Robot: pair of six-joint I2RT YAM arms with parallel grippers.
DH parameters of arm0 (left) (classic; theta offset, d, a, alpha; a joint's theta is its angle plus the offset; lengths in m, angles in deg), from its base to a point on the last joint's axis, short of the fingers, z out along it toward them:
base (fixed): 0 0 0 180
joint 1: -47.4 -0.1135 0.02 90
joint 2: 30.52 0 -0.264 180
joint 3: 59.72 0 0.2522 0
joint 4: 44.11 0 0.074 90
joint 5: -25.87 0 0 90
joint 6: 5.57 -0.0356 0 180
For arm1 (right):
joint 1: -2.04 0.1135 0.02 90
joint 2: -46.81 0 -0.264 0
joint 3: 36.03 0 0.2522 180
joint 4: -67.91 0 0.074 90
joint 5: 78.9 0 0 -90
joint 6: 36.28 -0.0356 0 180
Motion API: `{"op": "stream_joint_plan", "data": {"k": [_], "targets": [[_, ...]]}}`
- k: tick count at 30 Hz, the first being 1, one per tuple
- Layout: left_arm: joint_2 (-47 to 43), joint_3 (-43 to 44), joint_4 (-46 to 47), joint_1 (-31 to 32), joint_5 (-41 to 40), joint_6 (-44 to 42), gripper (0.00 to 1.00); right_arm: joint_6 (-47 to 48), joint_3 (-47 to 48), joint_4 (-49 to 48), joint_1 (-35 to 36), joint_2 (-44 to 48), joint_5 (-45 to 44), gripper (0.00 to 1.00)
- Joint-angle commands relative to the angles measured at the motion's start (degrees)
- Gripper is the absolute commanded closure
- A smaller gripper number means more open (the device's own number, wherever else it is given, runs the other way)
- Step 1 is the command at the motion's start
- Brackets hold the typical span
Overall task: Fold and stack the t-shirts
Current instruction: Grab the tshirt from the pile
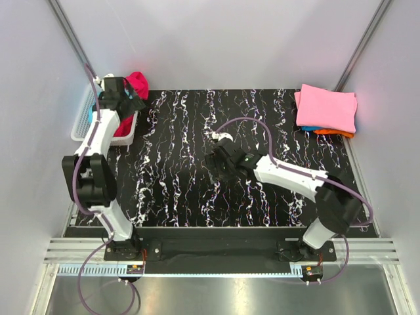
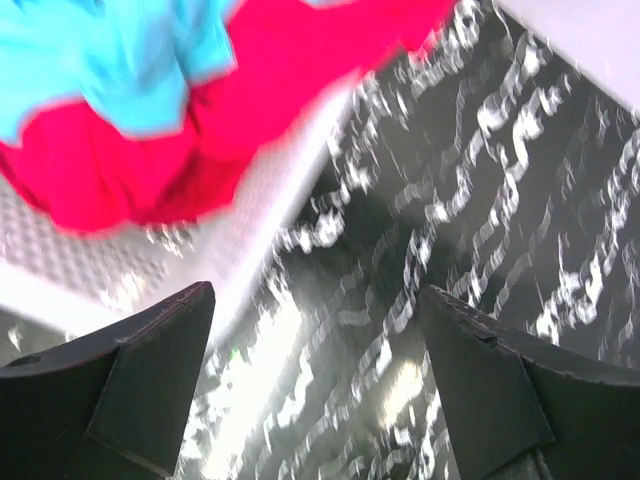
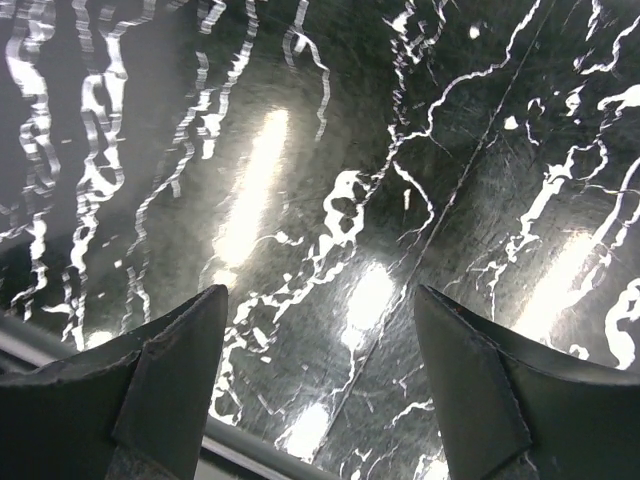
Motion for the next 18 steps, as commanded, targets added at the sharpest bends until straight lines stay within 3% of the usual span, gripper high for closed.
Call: {"op": "stream_joint_plan", "data": {"k": [1, 5, 12, 15, 18], "targets": [[4.0, 7.6, 0.7, -5.2, 2.0, -2.6, 0.12, 0.0, 2.3, -1.7, -3.8, -3.0, 3.6, 0.18], [13.1, 14.0, 0.4, -9.0, 3.4, -2.3, 0.12, -0.1, 0.4, -6.2, -8.1, -4.6, 10.9, 0.19], [24.7, 25.1, 0.0, -12.3, 7.3, -1.7, 0.12, 0.5, 1.3, -8.6, -11.0, -10.0, 14.6, 0.20], [27.1, 28.3, 0.0, -12.5, 7.4, -2.0, 0.16, 0.2, 2.4, -9.1, -11.1, -12.9, 15.4, 0.21], [29.1, 29.9, 0.1, -12.5, 7.7, -2.0, 0.27, -0.4, 2.2, -9.9, -11.2, -13.8, 15.7, 0.21]]}}
